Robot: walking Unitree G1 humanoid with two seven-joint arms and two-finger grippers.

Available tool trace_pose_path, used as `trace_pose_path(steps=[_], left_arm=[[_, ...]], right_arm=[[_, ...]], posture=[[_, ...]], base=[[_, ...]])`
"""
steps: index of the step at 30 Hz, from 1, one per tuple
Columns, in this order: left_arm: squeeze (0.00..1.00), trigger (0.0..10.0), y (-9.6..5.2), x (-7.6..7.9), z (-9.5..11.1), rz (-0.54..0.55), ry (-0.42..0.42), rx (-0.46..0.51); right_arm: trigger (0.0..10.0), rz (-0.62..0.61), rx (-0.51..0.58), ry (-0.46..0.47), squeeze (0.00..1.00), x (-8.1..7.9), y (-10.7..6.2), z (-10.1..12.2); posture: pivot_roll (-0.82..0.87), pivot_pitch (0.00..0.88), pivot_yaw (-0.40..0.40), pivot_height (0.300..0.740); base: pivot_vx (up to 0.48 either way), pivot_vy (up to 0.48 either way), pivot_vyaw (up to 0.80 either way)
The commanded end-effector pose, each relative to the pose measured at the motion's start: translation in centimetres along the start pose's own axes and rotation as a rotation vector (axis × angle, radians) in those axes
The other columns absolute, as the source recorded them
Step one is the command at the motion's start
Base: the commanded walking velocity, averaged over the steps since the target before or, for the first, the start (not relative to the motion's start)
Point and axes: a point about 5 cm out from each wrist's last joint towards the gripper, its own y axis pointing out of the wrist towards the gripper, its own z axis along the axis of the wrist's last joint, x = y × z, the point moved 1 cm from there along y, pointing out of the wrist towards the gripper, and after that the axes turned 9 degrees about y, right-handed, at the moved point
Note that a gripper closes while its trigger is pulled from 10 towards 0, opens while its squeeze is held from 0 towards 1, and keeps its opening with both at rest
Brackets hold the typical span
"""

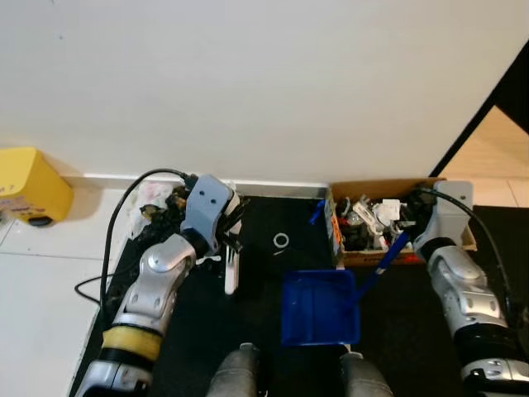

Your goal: Sweep floor

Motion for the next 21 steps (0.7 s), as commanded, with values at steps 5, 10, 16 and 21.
trace_pose_path(steps=[5,10,16,21], left_arm=[[0.0,10.0,1.9,0.5,-1.2,-0.106,0.111,-0.029],[0.0,10.0,2.4,1.2,-1.3,-0.141,0.172,-0.021],[0.0,10.0,3.1,1.5,-1.1,-0.198,0.3,0.026],[0.0,10.0,3.6,1.5,-0.9,-0.201,0.326,0.05]], right_arm=[[10.0,-0.116,0.06,0.002,0.0,2.5,-1.1,1.8],[10.0,-0.151,0.05,-0.017,0.0,3.4,-1.7,1.8],[10.0,-0.198,0.058,-0.012,0.0,4.7,-3.1,1.9],[10.0,-0.189,0.074,-0.01,0.0,4.6,-3.6,2.5]], posture=[[0.06,0.218,0.059,0.74],[0.04,0.248,0.065,0.74],[-0.01,0.301,0.077,0.74],[-0.03,0.314,0.076,0.74]], base=[[0.0,0.0,0.0],[0.0,0.0,0.0],[0.0,0.0,0.0],[0.0,0.0,0.0]])
